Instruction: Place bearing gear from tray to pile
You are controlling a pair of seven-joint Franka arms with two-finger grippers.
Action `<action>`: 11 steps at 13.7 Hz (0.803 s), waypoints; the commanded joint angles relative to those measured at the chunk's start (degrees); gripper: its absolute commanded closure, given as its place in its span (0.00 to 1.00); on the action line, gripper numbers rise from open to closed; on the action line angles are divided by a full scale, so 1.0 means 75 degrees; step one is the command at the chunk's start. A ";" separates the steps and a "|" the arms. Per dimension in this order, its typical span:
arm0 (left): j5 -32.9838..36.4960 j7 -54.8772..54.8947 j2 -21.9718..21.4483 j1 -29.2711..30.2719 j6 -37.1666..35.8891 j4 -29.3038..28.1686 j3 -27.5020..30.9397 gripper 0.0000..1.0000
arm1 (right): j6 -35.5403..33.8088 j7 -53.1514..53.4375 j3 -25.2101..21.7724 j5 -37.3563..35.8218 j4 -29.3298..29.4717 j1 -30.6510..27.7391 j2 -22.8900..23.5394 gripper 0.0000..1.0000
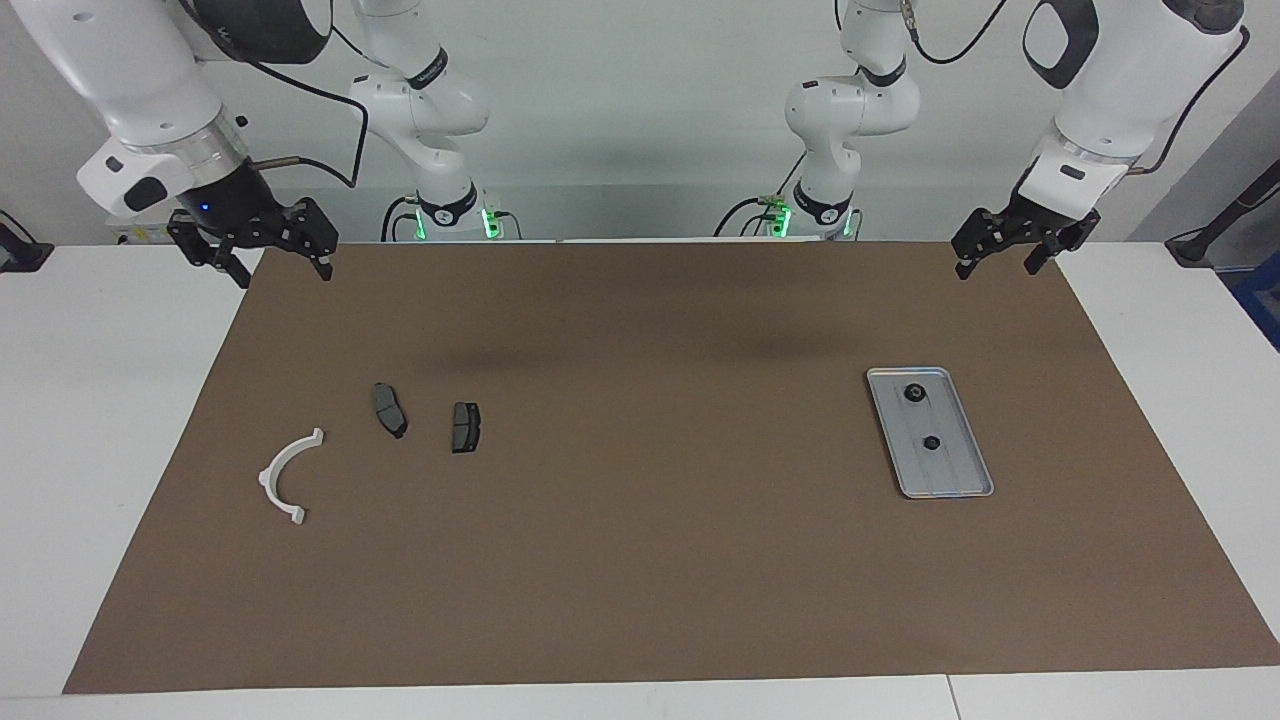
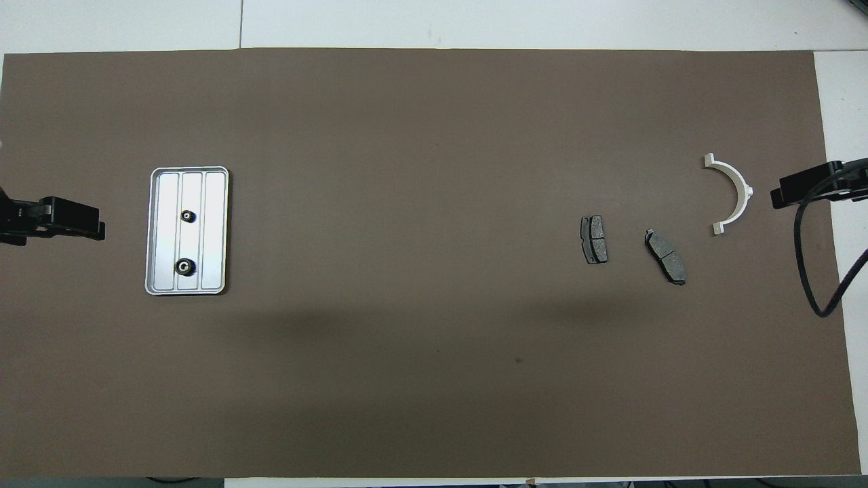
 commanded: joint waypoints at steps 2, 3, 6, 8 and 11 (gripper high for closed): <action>0.0078 0.0036 -0.0159 -0.0040 -0.0133 -0.0063 0.0008 0.00 | 0.0003 0.0085 0.0060 -0.0015 0.0082 -0.0046 0.0034 0.00; 0.0078 0.0036 -0.0159 -0.0040 -0.0121 -0.0063 0.0008 0.00 | 0.0003 0.0086 0.0060 -0.0015 0.0082 -0.0046 0.0034 0.00; 0.0113 -0.0011 -0.0159 -0.0052 -0.0016 -0.0074 0.0008 0.00 | 0.0003 0.0086 0.0071 -0.0015 0.0082 -0.0046 0.0034 0.00; 0.0101 -0.0046 -0.0194 0.0030 -0.0120 -0.0097 0.0055 0.00 | 0.0003 0.0086 0.0060 -0.0015 0.0082 -0.0046 0.0034 0.00; 0.0101 -0.0104 -0.0265 0.0077 -0.0145 -0.0168 0.0020 0.00 | 0.0003 0.0097 0.0060 -0.0015 0.0082 -0.0046 0.0034 0.00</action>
